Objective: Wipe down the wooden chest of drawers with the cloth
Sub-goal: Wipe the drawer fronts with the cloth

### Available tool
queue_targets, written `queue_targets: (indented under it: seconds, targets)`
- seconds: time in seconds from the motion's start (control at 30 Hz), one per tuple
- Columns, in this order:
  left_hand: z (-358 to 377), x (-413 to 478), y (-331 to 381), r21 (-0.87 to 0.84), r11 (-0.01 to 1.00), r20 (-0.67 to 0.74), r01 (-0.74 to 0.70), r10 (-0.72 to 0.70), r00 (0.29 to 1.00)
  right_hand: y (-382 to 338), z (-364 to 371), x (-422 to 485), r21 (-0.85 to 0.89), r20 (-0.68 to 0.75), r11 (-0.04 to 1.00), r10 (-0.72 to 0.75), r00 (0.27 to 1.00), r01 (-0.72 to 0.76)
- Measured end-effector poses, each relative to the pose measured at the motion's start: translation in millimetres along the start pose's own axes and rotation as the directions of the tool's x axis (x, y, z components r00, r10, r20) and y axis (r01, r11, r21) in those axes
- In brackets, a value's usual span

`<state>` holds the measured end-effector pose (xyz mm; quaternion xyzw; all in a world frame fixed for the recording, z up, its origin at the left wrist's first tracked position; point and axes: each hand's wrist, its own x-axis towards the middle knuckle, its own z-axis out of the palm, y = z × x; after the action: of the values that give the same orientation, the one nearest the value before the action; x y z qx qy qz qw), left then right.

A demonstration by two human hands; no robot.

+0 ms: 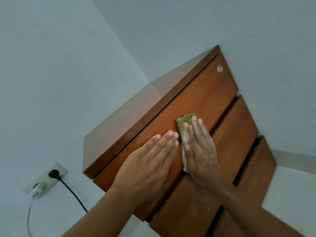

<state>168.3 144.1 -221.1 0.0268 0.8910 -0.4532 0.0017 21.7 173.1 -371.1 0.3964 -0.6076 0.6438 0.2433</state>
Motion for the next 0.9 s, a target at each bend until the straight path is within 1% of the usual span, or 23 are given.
queue_targets:
  seconds: [0.07, 0.13, 0.17, 0.23, 0.27, 0.3, 0.33, 0.37, 0.4, 0.43, 0.47, 0.5, 0.53, 0.57, 0.6, 0.67, 0.73, 0.77, 0.83, 0.87, 0.9]
  targets:
    - [2, -1, 2, 0.001, 1.000, -0.009, 0.014, -0.014, 1.000, 28, -2, 10, -0.032, -0.001, 0.992, 0.120, 0.993, -0.120]
    - [3, -3, 3, 0.021, 0.999, -0.013, 0.033, -0.033, 0.999, 54, -10, 26, -0.070, -0.055, 0.964, 0.255, 0.965, -0.258]
    - [3, -3, 4, 0.032, 0.999, -0.021, 0.043, -0.042, 0.999, 64, -17, 36, -0.074, -0.098, 0.940, 0.325, 0.941, -0.333]
    - [5, -9, 8, 0.047, 0.997, -0.040, 0.063, -0.062, 0.997, 68, -32, 53, -0.006, -0.156, 0.876, 0.476, 0.865, -0.483]
    - [7, -15, 11, 0.052, 0.996, -0.051, 0.072, -0.070, 0.996, 61, -37, 59, 0.040, -0.164, 0.856, 0.515, 0.842, -0.516]
    - [8, -22, 14, 0.061, 0.995, -0.054, 0.080, -0.077, 0.996, 46, -41, 64, 0.086, -0.164, 0.858, 0.513, 0.842, -0.506]
    - [9, -31, 16, 0.079, 0.993, -0.049, 0.089, -0.085, 0.995, 21, -41, 67, 0.132, -0.166, 0.887, 0.460, 0.872, -0.443]
    - [9, -41, 18, 0.106, 0.990, -0.036, 0.095, -0.092, 0.995, -11, -40, 67, 0.169, -0.167, 0.933, 0.345, 0.924, -0.318]
    - [9, -52, 20, 0.138, 0.986, -0.017, 0.096, -0.094, 0.995, -44, -36, 63, 0.199, -0.155, 0.969, 0.179, 0.972, -0.147]
    - [8, -64, 20, 0.162, 0.983, 0.003, 0.088, -0.089, 0.996, -72, -29, 57, 0.212, -0.133, 0.976, -0.014, 0.991, 0.042]
    - [8, -76, 21, 0.171, 0.982, 0.021, 0.074, -0.079, 0.997, -94, -21, 49, 0.207, -0.095, 0.953, -0.203, 0.974, 0.219]
    - [6, -89, 21, 0.173, 0.983, 0.038, 0.058, -0.066, 0.997, -110, -13, 42, 0.189, -0.032, 0.914, -0.360, 0.932, 0.360]
    - [5, -101, 20, 0.178, 0.983, 0.053, 0.041, -0.051, 0.997, -118, -7, 38, 0.164, 0.047, 0.878, -0.462, 0.886, 0.450]
    - [4, -111, 19, 0.184, 0.983, 0.068, 0.029, -0.043, 0.997, -120, -3, 36, 0.136, 0.117, 0.860, -0.506, 0.855, 0.491]
    - [2, -118, 19, 0.191, 0.981, 0.075, 0.026, -0.041, 0.996, -115, 0, 38, 0.112, 0.150, 0.856, -0.517, 0.843, 0.505]
    - [2, -123, 18, 0.204, 0.978, 0.076, 0.037, -0.054, 0.996, -100, 2, 46, 0.083, 0.131, 0.861, -0.509, 0.851, 0.502]
    - [0, -121, 20, 0.192, 0.980, 0.069, 0.059, -0.074, 0.995, -80, 1, 57, 0.062, 0.102, 0.895, -0.446, 0.889, 0.442]
    - [0, -119, 20, 0.181, 0.981, 0.063, 0.067, -0.080, 0.995, -66, 0, 63, 0.053, 0.081, 0.926, -0.376, 0.923, 0.373]
    - [-1, -115, 21, 0.162, 0.984, 0.052, 0.072, -0.081, 0.995, -38, -5, 75, 0.059, 0.034, 0.984, -0.173, 0.984, 0.170]
    - [-1, -112, 21, 0.156, 0.985, 0.046, 0.072, -0.080, 0.996, -25, -7, 80, 0.063, 0.024, 0.995, -0.084, 0.996, 0.082]
    - [-1, -109, 21, 0.153, 0.986, 0.040, 0.070, -0.077, 0.996, -15, -9, 85, 0.066, 0.016, 0.998, -0.024, 1.000, 0.023]
